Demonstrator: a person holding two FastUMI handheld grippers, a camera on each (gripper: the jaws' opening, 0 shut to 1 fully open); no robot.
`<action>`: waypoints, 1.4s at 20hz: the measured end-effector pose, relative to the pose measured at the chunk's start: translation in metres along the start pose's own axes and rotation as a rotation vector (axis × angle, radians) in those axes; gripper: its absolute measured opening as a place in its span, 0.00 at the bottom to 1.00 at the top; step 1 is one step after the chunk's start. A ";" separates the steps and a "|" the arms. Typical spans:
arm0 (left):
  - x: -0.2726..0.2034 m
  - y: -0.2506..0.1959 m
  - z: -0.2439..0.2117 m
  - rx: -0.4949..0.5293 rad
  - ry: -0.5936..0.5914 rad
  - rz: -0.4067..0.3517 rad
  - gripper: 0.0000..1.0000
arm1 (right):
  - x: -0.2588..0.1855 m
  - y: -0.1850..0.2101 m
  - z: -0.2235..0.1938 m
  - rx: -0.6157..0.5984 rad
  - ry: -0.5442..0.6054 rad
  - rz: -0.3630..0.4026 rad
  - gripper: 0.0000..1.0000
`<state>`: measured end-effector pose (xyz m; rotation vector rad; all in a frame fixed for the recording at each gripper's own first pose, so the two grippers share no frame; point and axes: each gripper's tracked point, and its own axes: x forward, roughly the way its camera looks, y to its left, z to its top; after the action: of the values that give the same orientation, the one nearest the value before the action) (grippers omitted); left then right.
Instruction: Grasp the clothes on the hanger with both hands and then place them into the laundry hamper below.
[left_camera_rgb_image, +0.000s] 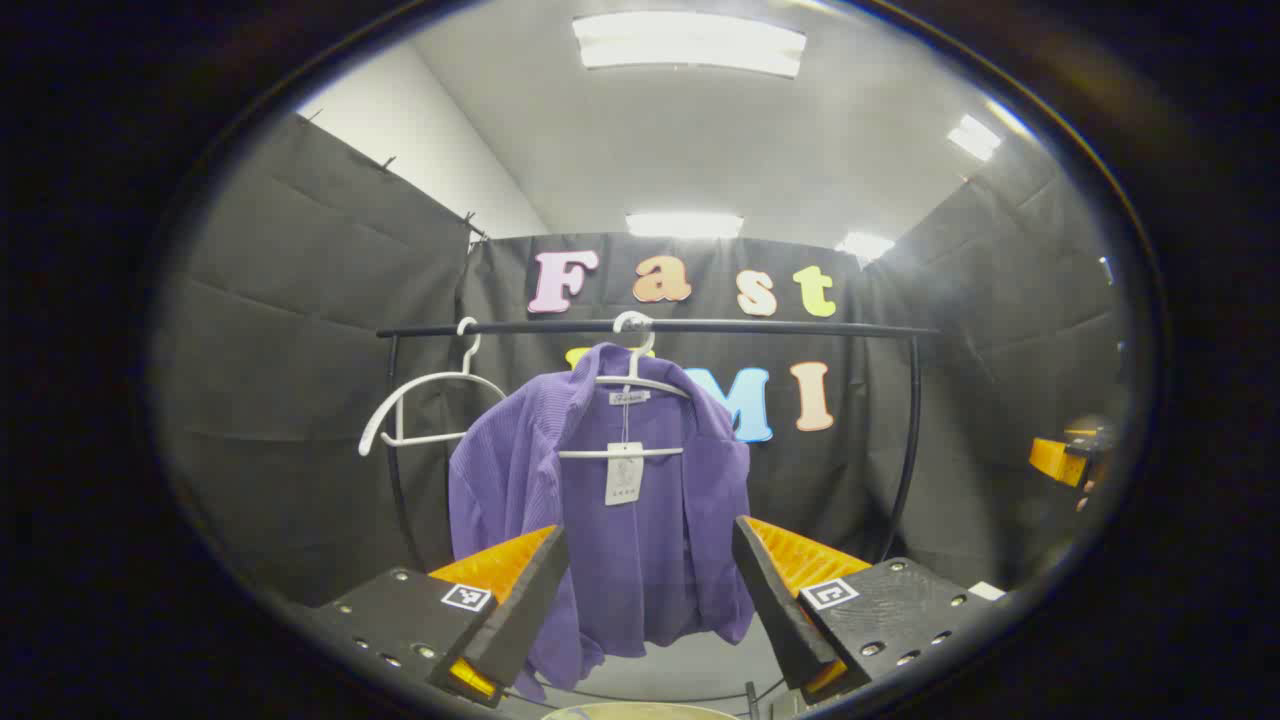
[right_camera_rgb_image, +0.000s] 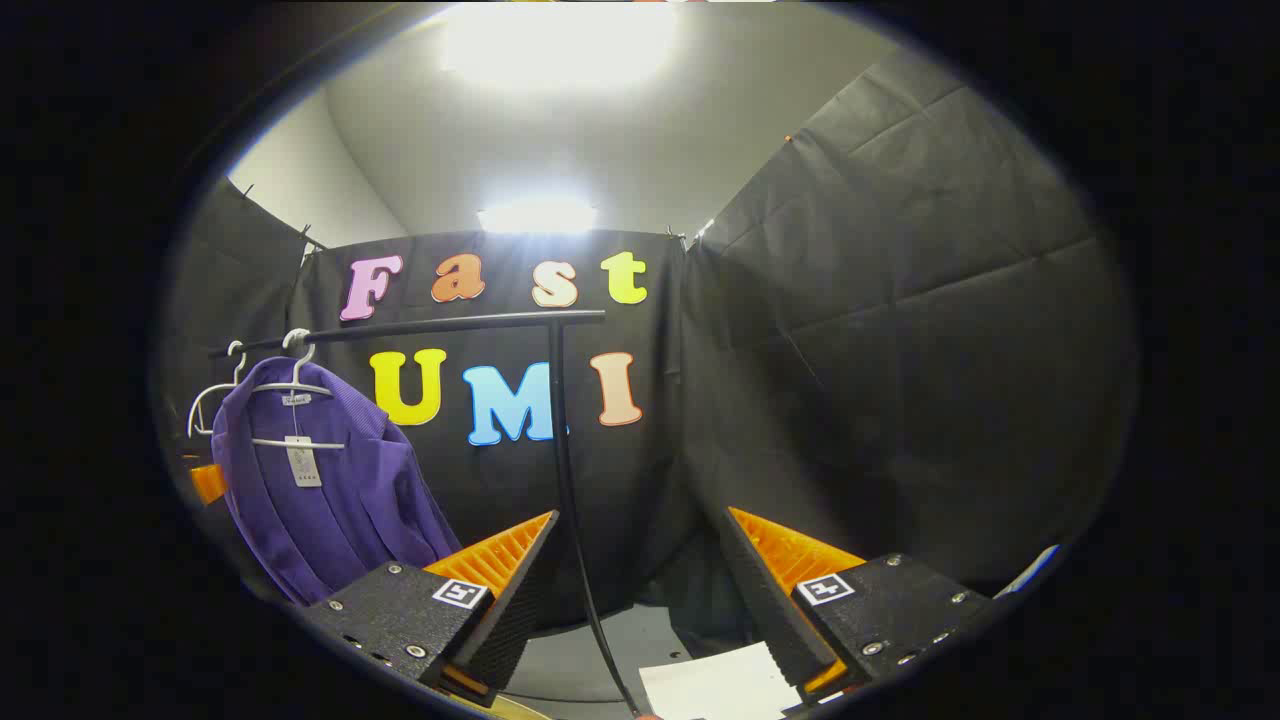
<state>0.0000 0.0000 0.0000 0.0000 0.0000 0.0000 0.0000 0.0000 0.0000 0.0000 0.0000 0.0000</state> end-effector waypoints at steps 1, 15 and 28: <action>0.000 0.000 0.000 0.008 -0.003 -0.001 1.00 | -0.001 0.002 0.000 -0.002 0.004 0.000 0.96; -0.005 0.012 -0.004 0.028 -0.021 0.009 1.00 | -0.004 0.015 -0.003 -0.032 0.019 0.011 0.94; 0.008 0.037 0.001 0.021 0.002 0.041 1.00 | 0.024 0.099 0.021 -0.001 0.022 0.154 0.96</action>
<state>0.0080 0.0366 0.0008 0.0211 0.0023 0.0411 0.0237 0.0991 0.0208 -0.0012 0.0218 0.1539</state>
